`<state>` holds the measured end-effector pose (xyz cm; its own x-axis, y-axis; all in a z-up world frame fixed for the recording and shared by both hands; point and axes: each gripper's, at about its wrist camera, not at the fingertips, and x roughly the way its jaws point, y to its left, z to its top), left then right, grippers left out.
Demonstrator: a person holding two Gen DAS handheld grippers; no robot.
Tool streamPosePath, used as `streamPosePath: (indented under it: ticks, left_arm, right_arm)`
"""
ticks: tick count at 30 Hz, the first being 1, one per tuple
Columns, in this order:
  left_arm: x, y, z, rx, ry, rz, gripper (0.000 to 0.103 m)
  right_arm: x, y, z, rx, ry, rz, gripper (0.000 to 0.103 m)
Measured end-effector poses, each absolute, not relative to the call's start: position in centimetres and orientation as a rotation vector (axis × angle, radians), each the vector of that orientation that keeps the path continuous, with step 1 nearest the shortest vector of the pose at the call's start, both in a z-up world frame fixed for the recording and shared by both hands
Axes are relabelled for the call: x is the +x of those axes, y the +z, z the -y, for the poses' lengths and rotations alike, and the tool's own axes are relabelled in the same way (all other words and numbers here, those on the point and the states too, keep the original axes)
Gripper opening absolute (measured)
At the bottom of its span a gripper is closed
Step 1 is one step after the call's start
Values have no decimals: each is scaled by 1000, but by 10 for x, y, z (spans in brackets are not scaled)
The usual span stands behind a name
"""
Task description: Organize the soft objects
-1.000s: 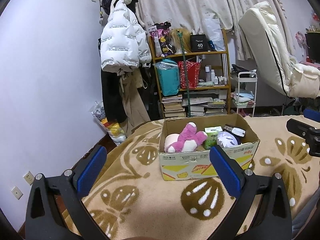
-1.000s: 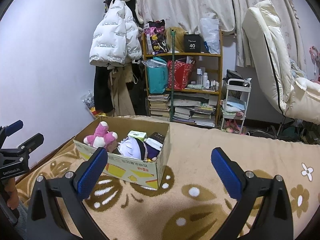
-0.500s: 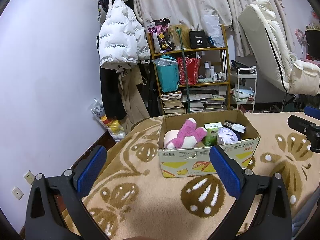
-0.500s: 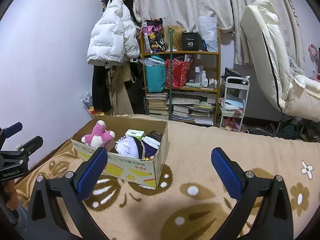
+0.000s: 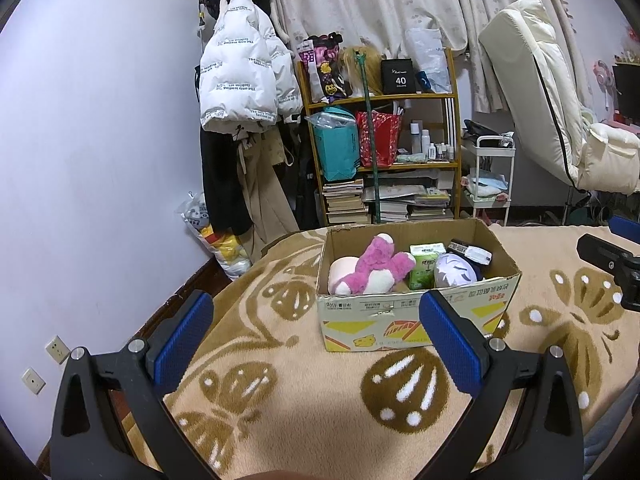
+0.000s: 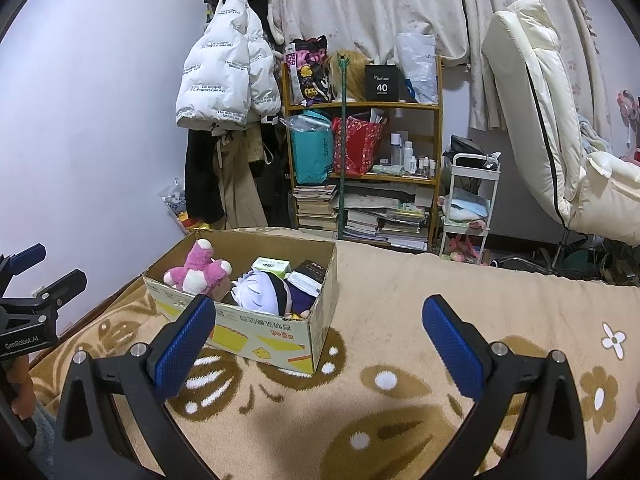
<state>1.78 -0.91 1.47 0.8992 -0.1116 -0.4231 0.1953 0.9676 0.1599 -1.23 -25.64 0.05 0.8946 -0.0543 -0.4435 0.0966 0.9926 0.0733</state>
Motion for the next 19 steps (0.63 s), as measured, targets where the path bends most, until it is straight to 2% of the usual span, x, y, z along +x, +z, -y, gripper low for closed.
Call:
streamPosePath:
  ticks: [19]
  left_arm:
    - [21, 15, 5, 164, -172, -461, 102]
  right_arm:
    - [-14, -1, 259, 97, -80, -460, 103]
